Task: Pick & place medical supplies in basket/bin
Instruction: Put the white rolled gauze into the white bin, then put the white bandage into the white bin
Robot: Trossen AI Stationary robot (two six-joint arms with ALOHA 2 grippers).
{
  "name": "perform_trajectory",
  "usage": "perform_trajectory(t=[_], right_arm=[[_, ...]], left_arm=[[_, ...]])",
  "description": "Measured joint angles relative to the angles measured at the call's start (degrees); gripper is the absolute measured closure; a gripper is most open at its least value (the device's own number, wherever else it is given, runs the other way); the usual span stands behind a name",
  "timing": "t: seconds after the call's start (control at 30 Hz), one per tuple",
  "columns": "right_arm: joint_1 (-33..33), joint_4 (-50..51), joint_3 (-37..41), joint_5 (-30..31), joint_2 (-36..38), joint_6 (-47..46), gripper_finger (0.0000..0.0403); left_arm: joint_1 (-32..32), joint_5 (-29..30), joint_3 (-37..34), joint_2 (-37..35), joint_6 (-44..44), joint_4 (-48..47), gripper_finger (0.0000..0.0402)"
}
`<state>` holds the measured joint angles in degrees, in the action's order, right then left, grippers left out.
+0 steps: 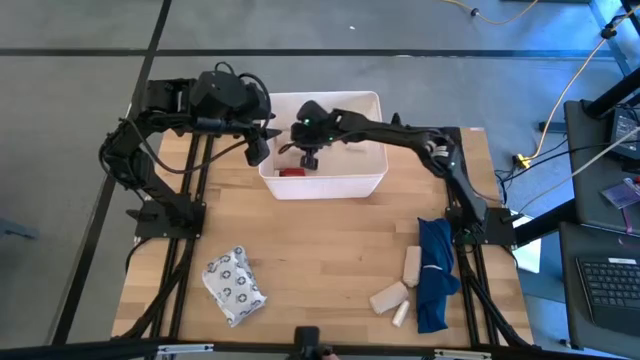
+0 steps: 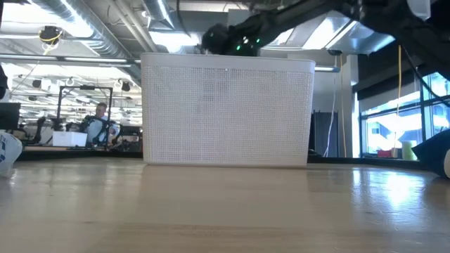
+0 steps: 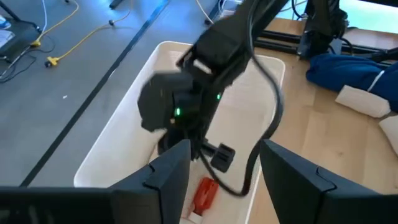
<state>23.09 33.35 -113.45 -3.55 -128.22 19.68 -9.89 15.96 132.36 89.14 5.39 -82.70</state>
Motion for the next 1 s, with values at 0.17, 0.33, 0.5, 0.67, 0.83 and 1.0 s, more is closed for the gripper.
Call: perform_trajectory(t=[0.17,0.33,0.5,0.67,0.83,1.0], right_arm=[[0.0,0.22,0.26,0.0,-1.96,0.28,0.0403],[-0.02,0.32,0.25,0.73,-2.12,0.36,0.039],[-0.02,0.34,0.27,0.76,-2.12,0.31,0.0333],[-0.03,3.07,-0.65,1.51,-2.07,0.36,0.0268],[-0.04,13.26,-8.52,3.9,-1.2,-0.56,0.0237],[-0.89,25.04,-18.68,3.76,-0.49,-3.3,0.023]], left_arm=[[0.0,0.18,-0.01,0.0,-0.11,0.0,0.0215],[0.0,1.11,0.02,0.41,0.15,-0.53,0.0215],[0.0,1.87,0.02,1.68,2.97,-5.79,0.0215],[0.04,3.55,-0.01,3.57,4.37,-7.37,0.0215],[0.11,0.61,-0.01,4.08,4.48,-7.37,0.0215],[0.11,1.06,-0.01,4.11,4.59,-7.36,0.0215]])
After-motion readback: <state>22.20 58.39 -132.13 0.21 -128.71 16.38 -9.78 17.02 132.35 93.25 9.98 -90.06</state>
